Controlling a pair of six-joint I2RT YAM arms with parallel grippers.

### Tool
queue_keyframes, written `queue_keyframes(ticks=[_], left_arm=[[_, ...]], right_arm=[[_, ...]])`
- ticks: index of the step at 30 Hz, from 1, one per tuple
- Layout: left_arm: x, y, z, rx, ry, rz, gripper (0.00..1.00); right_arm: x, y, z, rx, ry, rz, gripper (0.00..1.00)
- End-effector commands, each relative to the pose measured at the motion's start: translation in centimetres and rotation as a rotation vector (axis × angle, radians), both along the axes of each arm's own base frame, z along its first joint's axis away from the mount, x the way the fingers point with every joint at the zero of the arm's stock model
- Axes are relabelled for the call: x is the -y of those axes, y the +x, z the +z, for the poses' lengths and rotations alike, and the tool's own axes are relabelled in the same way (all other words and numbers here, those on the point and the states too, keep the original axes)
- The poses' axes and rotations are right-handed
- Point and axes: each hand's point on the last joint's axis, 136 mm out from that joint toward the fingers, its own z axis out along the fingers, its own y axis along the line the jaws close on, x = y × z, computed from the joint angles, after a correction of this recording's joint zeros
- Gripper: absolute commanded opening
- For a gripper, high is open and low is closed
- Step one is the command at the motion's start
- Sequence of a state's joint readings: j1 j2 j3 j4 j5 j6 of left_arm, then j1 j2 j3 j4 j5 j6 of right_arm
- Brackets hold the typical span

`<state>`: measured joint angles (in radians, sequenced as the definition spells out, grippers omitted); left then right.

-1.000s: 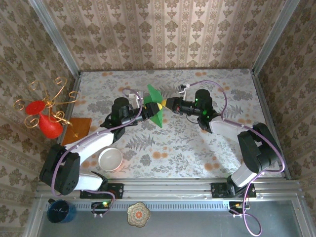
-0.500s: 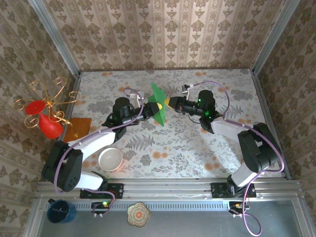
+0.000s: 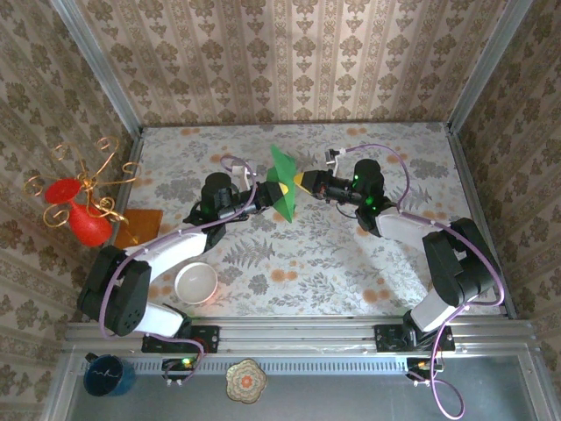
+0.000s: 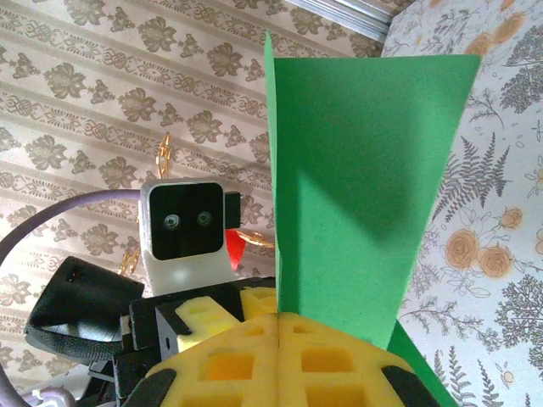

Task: Fold a paper plane with a square sheet of paper (pick it up from the middle)
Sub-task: Turn over the paper at the center of the table.

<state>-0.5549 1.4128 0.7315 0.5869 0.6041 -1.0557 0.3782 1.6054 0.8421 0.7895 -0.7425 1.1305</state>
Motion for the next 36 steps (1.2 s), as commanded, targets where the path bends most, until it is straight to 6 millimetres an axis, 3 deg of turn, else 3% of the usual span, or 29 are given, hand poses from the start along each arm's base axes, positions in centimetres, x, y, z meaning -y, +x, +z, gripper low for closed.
queue_keyframes(ticks=[1, 7, 13, 17, 19, 25, 30, 36], left_arm=[[0.2, 0.3, 1.1, 0.028, -0.026, -0.014, 0.19], [-0.3, 0.8, 0.1, 0.019, 0.031, 0.003, 0.1], [-1.7, 0.9, -1.4, 0.047, 0.254, 0.044, 0.09], [-3.5, 0.6, -2.6, 0.11, 0.607, 0.084, 0.1], [-4.5, 0.8, -3.1, 0.159, 0.826, 0.109, 0.1], [-6.5, 2.3, -3.8, 0.262, 1.305, 0.187, 0.09], [-6.8, 3.8, -5.2, 0.325, 1.632, 0.221, 0.09], [-6.1, 5.0, -8.7, 0.344, 1.866, 0.2, 0.08]], right_arm=[[0.2, -0.2, -0.1, 0.003, 0.007, 0.016, 0.09], [1.8, 0.1, -1.1, -0.032, -0.066, -0.04, 0.34], [4.9, 0.1, -2.7, -0.052, -0.215, -0.143, 0.43], [7.2, -0.1, -4.0, -0.065, -0.33, -0.214, 0.46], [8.4, -0.6, -3.6, -0.048, -0.38, -0.255, 0.47], [11.3, -1.3, -5.1, -0.071, -0.5, -0.343, 0.5], [13.4, -2.1, -6.8, -0.117, -0.565, -0.407, 0.51], [15.0, -2.9, -8.9, -0.176, -0.602, -0.438, 0.51]])
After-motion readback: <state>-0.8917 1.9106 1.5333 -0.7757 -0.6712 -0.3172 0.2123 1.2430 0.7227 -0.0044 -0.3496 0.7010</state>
